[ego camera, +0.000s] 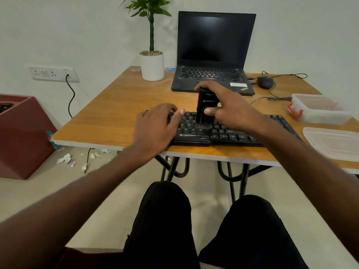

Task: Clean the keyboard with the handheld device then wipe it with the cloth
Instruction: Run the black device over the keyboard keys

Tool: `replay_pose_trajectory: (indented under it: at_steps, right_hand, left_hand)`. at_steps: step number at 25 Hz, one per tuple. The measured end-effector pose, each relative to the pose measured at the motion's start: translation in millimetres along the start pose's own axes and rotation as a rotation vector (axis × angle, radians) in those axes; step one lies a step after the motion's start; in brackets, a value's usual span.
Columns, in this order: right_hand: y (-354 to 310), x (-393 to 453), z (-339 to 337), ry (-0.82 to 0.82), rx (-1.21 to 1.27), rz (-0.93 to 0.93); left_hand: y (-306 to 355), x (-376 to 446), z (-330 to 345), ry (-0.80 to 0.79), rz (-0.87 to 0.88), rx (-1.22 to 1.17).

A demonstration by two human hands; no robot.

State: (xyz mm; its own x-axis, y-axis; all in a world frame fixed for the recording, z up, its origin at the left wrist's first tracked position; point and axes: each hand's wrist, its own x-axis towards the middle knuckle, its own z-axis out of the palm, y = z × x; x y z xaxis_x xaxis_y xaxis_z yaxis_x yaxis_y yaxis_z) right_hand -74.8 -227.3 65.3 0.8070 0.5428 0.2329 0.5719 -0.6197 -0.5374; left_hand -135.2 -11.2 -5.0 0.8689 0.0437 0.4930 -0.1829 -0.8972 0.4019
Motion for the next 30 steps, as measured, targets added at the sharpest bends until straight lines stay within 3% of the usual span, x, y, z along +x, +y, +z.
replay_pose_trajectory:
  at_steps: [4,6,9,11,13,15,17,19,21,23,24,26,28,30]
  right_hand:
    - [3,-6,-27,-0.203,-0.138,0.039]
    - [-3,-10,-26,-0.164,-0.246,0.010]
    - [-1,-18,-19,-0.153,-0.149,-0.041]
    - [4,-19,-29,-0.195,-0.236,0.069]
    - [9,-20,-33,-0.107,-0.393,0.113]
    - [10,-28,-24,-0.011,-0.276,0.008]
    - [11,-35,-19,-0.050,-0.147,-0.037]
    - [17,-33,-29,-0.089,-0.326,0.080]
    - [25,-33,-37,0.018,-0.573,0.167]
    - [29,-38,-32,0.096,-0.362,0.052]
    - [29,-40,-30,0.090,-0.212,-0.003]
    - [31,-38,-36,-0.008,-0.145,-0.008]
    - [36,-34,-52,-0.104,-0.291,0.110]
    - [38,-34,-61,-0.051,-0.417,0.173]
  left_hand:
    - [-6,-14,20,0.065,0.032,0.144]
    - [-6,-16,24,0.098,0.025,0.169]
    - [-5,-16,25,0.119,0.007,0.213]
    - [-5,-17,25,0.117,0.004,0.219]
    - [-4,-17,24,0.120,0.011,0.221]
    - [-3,-16,23,0.118,0.029,0.230]
    - [-3,-16,23,0.112,0.039,0.257]
    - [-2,-16,23,0.098,0.040,0.276]
    - [-1,-17,22,0.099,0.040,0.282]
    - [-1,-17,22,0.108,0.042,0.276]
    - [-2,-17,22,0.111,0.041,0.276]
    - [-2,-17,22,0.109,0.041,0.279]
    - [-2,-17,22,0.114,0.042,0.278]
    - [-1,-17,23,0.120,0.040,0.275]
